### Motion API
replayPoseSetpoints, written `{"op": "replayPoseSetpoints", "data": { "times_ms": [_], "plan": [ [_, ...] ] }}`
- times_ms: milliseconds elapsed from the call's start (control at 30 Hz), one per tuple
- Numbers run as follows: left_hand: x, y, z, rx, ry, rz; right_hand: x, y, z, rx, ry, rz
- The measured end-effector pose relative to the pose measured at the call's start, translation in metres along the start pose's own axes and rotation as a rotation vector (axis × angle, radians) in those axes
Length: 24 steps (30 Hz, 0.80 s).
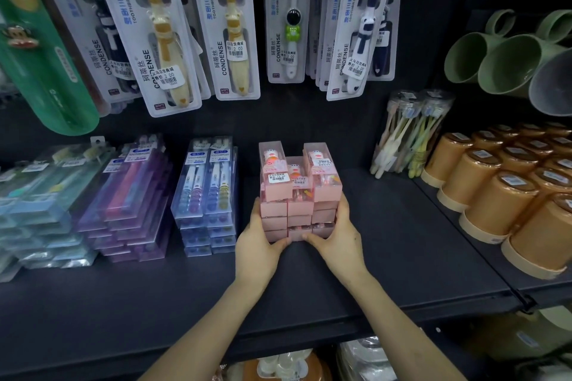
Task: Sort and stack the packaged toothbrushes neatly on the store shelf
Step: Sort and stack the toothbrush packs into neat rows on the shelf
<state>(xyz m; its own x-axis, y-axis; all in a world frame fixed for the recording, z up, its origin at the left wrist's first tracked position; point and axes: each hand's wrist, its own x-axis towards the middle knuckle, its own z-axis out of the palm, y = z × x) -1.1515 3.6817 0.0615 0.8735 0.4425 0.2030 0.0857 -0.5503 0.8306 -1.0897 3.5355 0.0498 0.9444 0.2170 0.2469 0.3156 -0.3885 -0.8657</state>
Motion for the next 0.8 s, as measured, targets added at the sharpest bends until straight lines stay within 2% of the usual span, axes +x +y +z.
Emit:
{"op": "replayPoseSetpoints", "data": {
  "times_ms": [433,567,633,800],
  "plan": [
    [-0.004,-0.001,0.001,0.003,0.039,-0.002,-0.005,-0.006,0.002,-0.042,0.043,0.007],
    [-0.006,0.003,-0.002,-0.039,-0.029,-0.021,-0.008,-0.008,-0.002,0.007,0.005,-0.002],
    [-0.010,0.007,-0.007,-0.079,-0.045,-0.011,-0.010,-0.010,-0.010,0.075,-0.056,-0.016],
    [-0.004,0.033,-0.032,-0.281,-0.013,0.126,-0.003,-0.030,-0.037,0.423,-0.151,-0.049]
  ]
}}
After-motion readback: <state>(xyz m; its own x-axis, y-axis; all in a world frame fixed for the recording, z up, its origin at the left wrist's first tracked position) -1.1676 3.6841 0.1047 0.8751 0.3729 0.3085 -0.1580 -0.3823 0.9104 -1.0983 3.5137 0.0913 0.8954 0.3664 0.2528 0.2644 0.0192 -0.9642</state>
